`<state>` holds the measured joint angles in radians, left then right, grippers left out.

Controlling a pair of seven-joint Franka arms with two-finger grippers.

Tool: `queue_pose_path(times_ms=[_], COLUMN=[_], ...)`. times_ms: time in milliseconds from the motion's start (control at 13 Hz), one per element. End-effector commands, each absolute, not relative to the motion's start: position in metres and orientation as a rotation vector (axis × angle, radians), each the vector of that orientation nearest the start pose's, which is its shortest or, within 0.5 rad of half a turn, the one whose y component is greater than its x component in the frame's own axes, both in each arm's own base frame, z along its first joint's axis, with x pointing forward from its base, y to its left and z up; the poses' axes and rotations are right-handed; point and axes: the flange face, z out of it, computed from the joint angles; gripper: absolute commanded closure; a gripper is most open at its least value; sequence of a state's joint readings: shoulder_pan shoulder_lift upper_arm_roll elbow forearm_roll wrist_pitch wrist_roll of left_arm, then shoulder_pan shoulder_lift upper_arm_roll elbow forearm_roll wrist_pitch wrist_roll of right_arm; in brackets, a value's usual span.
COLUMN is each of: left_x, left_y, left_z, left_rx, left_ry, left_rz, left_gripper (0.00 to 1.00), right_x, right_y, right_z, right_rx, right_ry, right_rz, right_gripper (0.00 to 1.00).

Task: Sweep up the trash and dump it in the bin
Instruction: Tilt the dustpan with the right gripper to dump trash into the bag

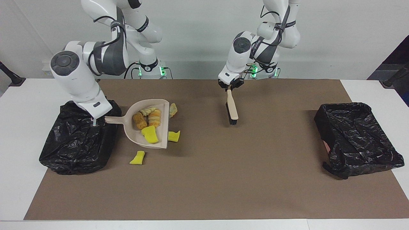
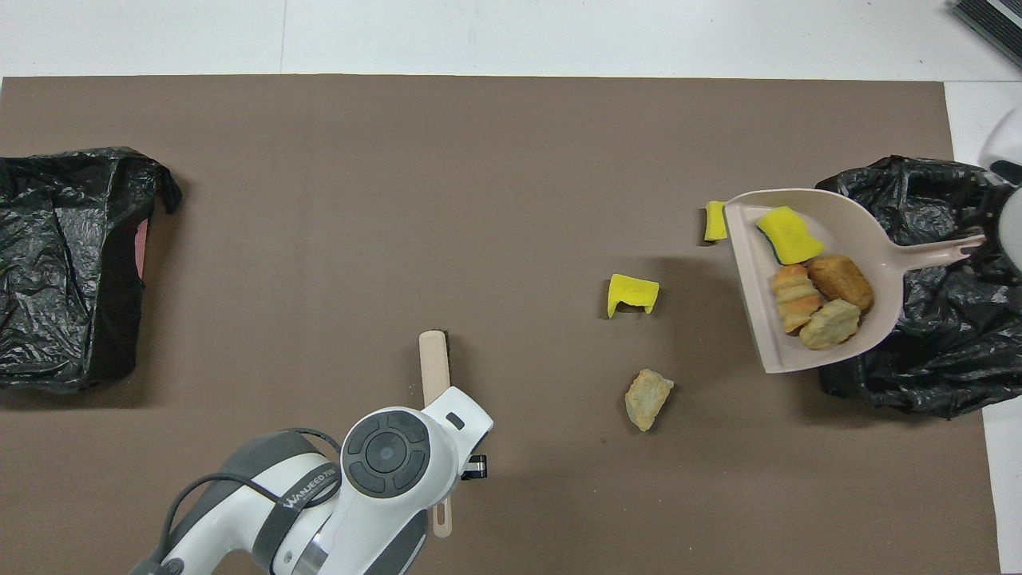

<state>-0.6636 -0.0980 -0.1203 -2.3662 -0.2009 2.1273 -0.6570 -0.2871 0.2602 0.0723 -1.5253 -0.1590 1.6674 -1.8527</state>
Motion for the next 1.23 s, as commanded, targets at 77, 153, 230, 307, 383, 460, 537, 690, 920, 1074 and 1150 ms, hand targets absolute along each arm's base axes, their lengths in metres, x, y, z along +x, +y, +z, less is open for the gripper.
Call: queue_pose_path(times_ms=[77,153,230,307,383,460,537,690,920,1074,1150], left_x=[0.325,0.326,0.326,0.326,0.327,0.329,0.331,0.33,0.328,0.329,0.329], left_y=[-0.338,-0.337,-0.337,-0.338,-0.337,-0.337,-0.338,-0.339,-0.34,-0.341,-0.34], left_z=[0.354,0.353,0.353,0.353,0.353,0.353,0.354,0.349,0.348,0.347,0.347], left_rx=[-3.157,-3.158,-3.157,-3.157,-3.16,-3.163,-3.164,-3.157,-3.154,-3.151,-3.151], left_ry=[-0.03,-0.032,-0.028,-0.031,-0.029,-0.033,-0.034,-0.03,-0.032,-0.064,-0.063], left_rz=[0.296,0.297,0.296,0.296,0.292,0.29,0.288,0.298,0.302,0.302,0.302], left_gripper=[1.0,1.0,1.0,1.0,1.0,1.0,1.0,1.0,1.0,1.0,1.0], right_x=[0.591,0.587,0.586,0.587,0.587,0.587,0.589,0.591,0.607,0.612,0.612], right_y=[-0.236,-0.259,-0.27,-0.279,-0.29,-0.293,-0.29,-0.285,-0.246,-0.225,-0.217], right_z=[0.525,0.531,0.534,0.536,0.542,0.543,0.543,0.546,0.545,0.547,0.55], right_rx=[1.987,1.953,1.949,1.96,1.986,2.024,2.069,2.089,1.96,1.88,1.853], right_ry=[2.315,2.261,2.203,2.122,2.005,1.921,1.821,1.649,1.605,1.578,1.581], right_rz=[-0.349,-0.377,-0.4,-0.405,-0.397,-0.407,-0.431,-0.512,-0.621,-0.676,-0.694], right_gripper=[1.0,1.0,1.0,1.0,1.0,1.0,1.0,1.0,1.0,1.0,1.0])
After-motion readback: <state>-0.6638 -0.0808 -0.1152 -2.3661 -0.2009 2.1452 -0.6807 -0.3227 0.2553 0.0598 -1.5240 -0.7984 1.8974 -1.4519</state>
